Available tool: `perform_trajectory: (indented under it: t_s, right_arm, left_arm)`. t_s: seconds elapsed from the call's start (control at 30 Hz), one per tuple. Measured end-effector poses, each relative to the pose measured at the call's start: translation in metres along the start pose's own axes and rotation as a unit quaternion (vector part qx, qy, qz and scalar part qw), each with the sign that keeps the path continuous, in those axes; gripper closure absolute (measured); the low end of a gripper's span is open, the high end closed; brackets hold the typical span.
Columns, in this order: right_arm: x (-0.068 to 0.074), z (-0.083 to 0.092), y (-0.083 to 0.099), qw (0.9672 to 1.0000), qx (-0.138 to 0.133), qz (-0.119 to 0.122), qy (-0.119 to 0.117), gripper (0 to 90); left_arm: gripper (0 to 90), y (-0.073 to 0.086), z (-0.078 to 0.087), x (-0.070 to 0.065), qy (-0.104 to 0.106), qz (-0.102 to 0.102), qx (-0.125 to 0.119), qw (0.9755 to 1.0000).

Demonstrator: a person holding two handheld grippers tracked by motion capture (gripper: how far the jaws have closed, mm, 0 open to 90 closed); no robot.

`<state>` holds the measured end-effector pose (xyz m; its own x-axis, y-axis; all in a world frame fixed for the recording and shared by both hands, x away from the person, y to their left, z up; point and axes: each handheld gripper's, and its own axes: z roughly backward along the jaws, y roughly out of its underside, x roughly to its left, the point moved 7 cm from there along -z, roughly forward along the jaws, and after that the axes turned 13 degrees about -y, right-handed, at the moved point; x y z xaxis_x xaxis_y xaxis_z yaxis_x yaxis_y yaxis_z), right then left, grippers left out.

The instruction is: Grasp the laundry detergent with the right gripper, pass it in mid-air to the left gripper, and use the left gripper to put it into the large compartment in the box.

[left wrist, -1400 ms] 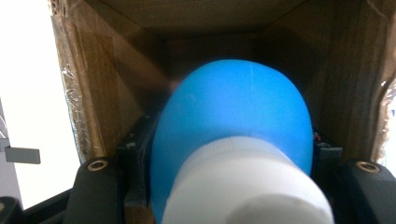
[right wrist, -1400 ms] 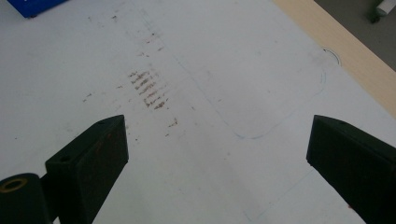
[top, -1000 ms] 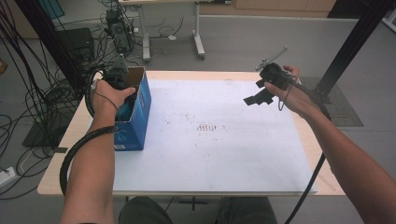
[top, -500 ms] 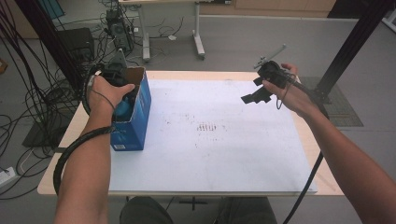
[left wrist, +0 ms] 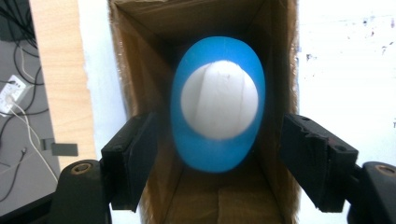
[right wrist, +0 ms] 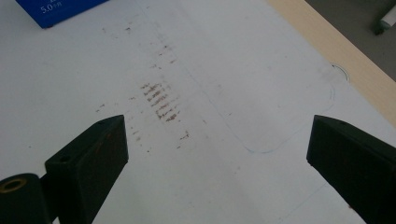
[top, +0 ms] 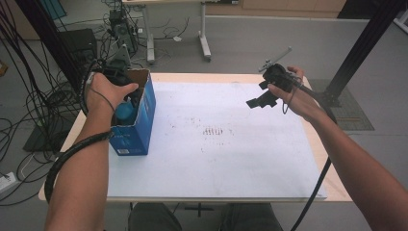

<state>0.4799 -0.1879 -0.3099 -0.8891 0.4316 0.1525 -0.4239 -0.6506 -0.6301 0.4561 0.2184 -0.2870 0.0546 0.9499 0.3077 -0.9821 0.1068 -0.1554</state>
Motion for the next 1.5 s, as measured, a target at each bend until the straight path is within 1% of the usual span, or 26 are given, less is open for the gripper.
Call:
perform_trajectory:
  t_s: [0.17,0.33,0.4,0.43,0.47,0.5,0.53,0.57,0.6,0.7,0.8,0.83,0.9,1.0,1.1,1.13,1.27,1.3,1.43,1.5]
  right_arm:
    - [0.003,0.002,-0.001,1.0000,0.006,0.000,0.002,5.3]
    - [0.003,0.003,0.000,0.9998,0.019,-0.002,0.007,5.3]
    - [0.003,0.005,0.000,0.9997,0.021,-0.004,0.008,5.4]
    - [0.003,0.005,0.000,0.9997,0.021,-0.004,0.010,5.3]
    - [0.003,0.006,0.000,0.9997,0.020,-0.003,0.011,5.3]
    - [0.004,0.006,-0.001,0.9997,0.021,-0.002,0.011,5.3]
    - [0.004,0.007,-0.001,0.9997,0.022,-0.003,0.011,5.3]
    - [0.004,0.007,-0.001,0.9996,0.024,-0.003,0.011,5.4]
    - [0.003,0.007,-0.001,0.9996,0.027,-0.003,0.011,5.4]
    - [0.003,0.008,-0.002,0.9993,0.036,-0.002,0.012,5.4]
    - [0.003,0.010,-0.004,0.9992,0.039,-0.003,0.012,5.5]
    - [0.002,0.011,-0.005,0.9991,0.040,-0.002,0.012,5.5]
    - [0.002,0.012,-0.005,0.9989,0.044,-0.002,0.014,5.5]
    - [0.000,0.014,-0.005,0.9984,0.054,-0.001,0.017,5.5]
    - [-0.003,0.017,-0.005,0.9982,0.057,-0.002,0.020,5.7]
    - [-0.005,0.018,-0.005,0.9981,0.058,-0.003,0.021,5.7]
    - [-0.012,0.021,-0.003,0.9977,0.063,-0.012,0.025,5.7]
    - [-0.014,0.021,-0.002,0.9976,0.063,-0.016,0.025,5.7]
    - [-0.020,0.023,0.000,0.9972,0.065,-0.022,0.028,5.7]
    - [-0.022,0.024,0.000,0.9972,0.065,-0.023,0.029,5.7]
  left_arm:
    - [25.1,-0.002,0.019,-0.001,0.001,-0.010,-0.024,0.9997]
    - [22.4,-0.011,0.039,-0.015,0.011,-0.019,-0.048,0.9986]
    - [20.4,-0.017,0.045,-0.024,0.016,-0.031,-0.053,0.9980]
    - [19.3,-0.020,0.049,-0.032,0.016,-0.043,-0.058,0.9973]
    - [18.3,-0.022,0.051,-0.037,0.015,-0.048,-0.059,0.9970]
    - [17.2,-0.026,0.054,-0.045,0.014,-0.062,-0.062,0.9961]
    - [16.1,-0.028,0.055,-0.051,0.016,-0.069,-0.065,0.9954]
    - [15.1,-0.032,0.058,-0.060,0.022,-0.076,-0.071,0.9944]
    - [14.7,-0.034,0.060,-0.065,0.025,-0.080,-0.072,0.9938]
    - [13.1,-0.042,0.066,-0.087,0.039,-0.092,-0.079,0.9918]
    - [12.4,-0.048,0.069,-0.103,0.047,-0.101,-0.084,0.9902]
    - [12.3,-0.050,0.071,-0.106,0.047,-0.103,-0.086,0.9898]
    - [12.4,-0.054,0.074,-0.113,0.052,-0.104,-0.091,0.9890]
    - [12.4,-0.059,0.076,-0.123,0.061,-0.101,-0.095,0.9884]
    - [12.4,-0.063,0.076,-0.131,0.068,-0.102,-0.095,0.9879]
    - [12.4,-0.064,0.075,-0.133,0.069,-0.105,-0.094,0.9876]
    - [12.4,-0.069,0.072,-0.145,0.075,-0.108,-0.093,0.9869]
    - [12.4,-0.069,0.072,-0.147,0.076,-0.112,-0.092,0.9865]
    - [12.4,-0.073,0.072,-0.155,0.081,-0.118,-0.092,0.9854]
    - [12.4,-0.075,0.072,-0.157,0.081,-0.120,-0.090,0.9853]
